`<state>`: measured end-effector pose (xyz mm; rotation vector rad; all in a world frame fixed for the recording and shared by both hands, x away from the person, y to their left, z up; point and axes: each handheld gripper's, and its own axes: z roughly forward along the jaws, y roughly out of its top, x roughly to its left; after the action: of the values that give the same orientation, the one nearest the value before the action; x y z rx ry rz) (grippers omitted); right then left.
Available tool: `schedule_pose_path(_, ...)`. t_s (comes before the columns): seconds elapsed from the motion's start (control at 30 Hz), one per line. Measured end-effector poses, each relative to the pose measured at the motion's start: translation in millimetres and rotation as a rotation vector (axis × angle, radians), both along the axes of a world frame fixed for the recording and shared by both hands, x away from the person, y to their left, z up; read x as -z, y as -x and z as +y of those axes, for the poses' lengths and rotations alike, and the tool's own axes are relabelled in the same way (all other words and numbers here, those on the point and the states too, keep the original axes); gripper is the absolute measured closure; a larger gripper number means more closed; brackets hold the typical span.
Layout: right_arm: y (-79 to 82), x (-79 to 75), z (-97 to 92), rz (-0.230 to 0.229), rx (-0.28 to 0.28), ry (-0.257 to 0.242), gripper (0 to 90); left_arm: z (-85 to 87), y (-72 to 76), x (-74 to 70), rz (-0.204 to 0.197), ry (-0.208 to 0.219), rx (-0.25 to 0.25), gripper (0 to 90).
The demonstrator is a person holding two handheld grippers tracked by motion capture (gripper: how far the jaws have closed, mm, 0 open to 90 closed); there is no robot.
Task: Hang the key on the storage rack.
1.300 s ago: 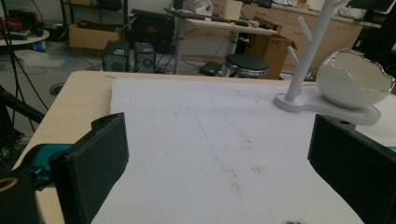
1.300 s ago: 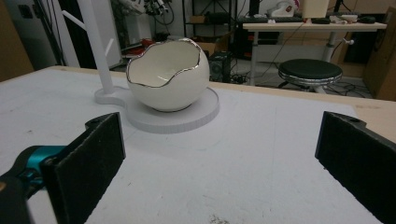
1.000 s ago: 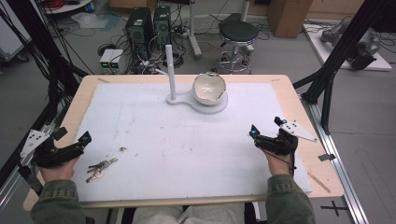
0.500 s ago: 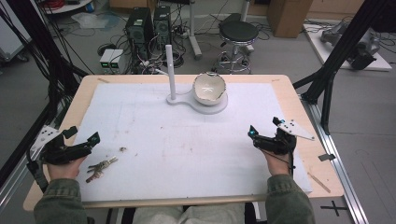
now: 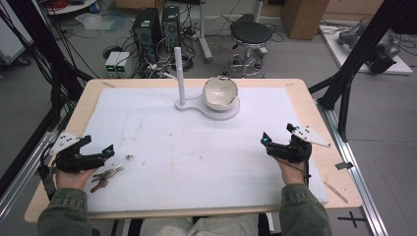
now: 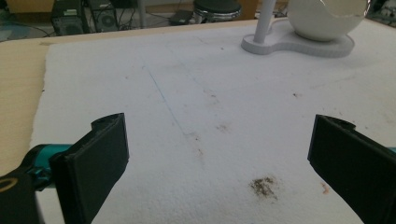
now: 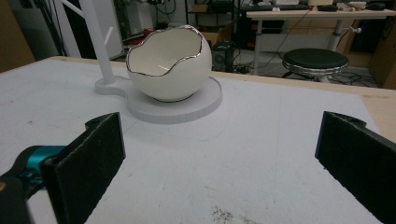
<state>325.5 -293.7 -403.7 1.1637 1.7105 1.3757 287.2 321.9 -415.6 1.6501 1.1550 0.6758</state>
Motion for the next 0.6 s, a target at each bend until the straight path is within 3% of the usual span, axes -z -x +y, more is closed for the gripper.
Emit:
schedule_pose_path(0.4, -0.1, 0.5, 0.9, 0.01, -0.003, 0.001, 0.5, -10.7, -3.0, 4.0, 0.058, -0.081, 0.053, 5.7)
schedule_pose_path(0.6, -0.4, 0.6, 0.7, 0.007, -0.001, 0.003, 0.5, -19.1, -7.3, 10.2, 0.138, -0.129, 0.102, 5.7)
